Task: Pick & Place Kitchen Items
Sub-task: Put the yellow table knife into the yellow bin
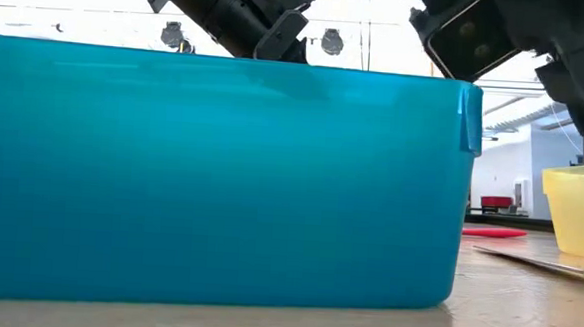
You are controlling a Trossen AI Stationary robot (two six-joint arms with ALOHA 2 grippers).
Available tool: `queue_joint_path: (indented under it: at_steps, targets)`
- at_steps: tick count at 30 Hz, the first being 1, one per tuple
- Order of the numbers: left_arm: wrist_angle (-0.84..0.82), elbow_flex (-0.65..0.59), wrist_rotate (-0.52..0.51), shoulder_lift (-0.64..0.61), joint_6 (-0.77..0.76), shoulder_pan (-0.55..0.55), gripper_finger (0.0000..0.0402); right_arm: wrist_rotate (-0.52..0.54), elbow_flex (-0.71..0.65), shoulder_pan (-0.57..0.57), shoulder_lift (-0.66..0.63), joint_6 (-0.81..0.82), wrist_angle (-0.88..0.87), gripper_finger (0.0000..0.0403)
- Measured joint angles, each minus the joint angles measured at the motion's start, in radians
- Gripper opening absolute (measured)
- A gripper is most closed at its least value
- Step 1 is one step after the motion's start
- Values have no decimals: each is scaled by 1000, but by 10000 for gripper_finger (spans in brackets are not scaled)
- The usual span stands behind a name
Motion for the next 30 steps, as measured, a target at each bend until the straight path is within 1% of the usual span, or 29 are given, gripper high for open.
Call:
queue_joint_path:
  at_steps: [4, 10, 13, 19, 24, 27, 30]
  targets:
    - [0, 0, 0, 0, 0, 2, 131, -4, 0, 3, 0, 19, -2, 89]
    - [0, 0, 0, 0, 0, 2, 131, -2, 0, 2, 0, 127, -8, 145]
    - [0, 0, 0, 0, 0, 2, 131, -5, 0, 3, 0, 200, -37, 162]
    - [0, 0, 0, 0, 4, 2, 131, -86, -1, 3, 7, 277, -71, 161]
    - [0, 0, 0, 0, 8, 6, 131, -115, -2, -3, 68, 265, 8, 159]
    - [0, 0, 0, 0, 8, 14, 131, -112, -2, -6, 76, 230, 21, 159]
    - [-3, 0, 0, 0, 6, 22, 131, -109, -2, -7, 75, 242, 25, 159]
